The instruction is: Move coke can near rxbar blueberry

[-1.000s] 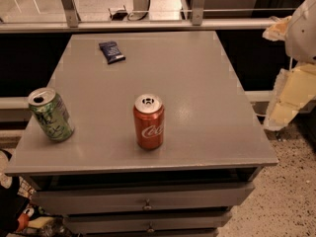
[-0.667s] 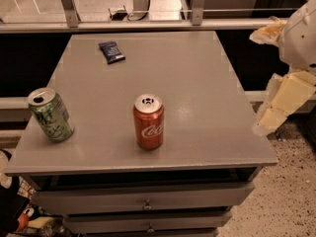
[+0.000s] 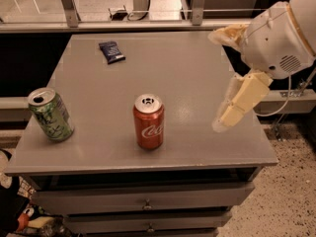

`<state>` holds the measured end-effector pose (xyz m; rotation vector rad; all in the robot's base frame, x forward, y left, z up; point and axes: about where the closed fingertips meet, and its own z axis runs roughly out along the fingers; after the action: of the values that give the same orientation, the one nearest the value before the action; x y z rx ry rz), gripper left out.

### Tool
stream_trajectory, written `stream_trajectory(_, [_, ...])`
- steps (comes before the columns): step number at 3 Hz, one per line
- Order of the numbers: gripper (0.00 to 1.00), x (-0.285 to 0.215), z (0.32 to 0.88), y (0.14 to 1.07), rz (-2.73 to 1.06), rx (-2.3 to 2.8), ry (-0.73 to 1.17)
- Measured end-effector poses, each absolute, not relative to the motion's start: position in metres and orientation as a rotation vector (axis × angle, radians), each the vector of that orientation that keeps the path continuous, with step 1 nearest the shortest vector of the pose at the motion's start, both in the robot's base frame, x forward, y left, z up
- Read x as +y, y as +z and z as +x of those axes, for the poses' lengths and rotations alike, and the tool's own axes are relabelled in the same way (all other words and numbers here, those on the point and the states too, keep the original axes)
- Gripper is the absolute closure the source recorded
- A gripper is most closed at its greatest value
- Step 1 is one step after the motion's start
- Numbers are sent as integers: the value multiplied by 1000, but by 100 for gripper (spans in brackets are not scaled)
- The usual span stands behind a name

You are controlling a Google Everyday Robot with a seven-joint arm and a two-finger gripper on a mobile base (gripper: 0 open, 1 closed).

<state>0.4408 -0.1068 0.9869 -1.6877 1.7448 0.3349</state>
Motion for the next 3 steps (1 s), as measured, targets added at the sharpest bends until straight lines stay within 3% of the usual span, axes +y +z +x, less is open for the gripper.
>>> stream_trajectory(3, [0,-75,476,928,-1457,1407,738])
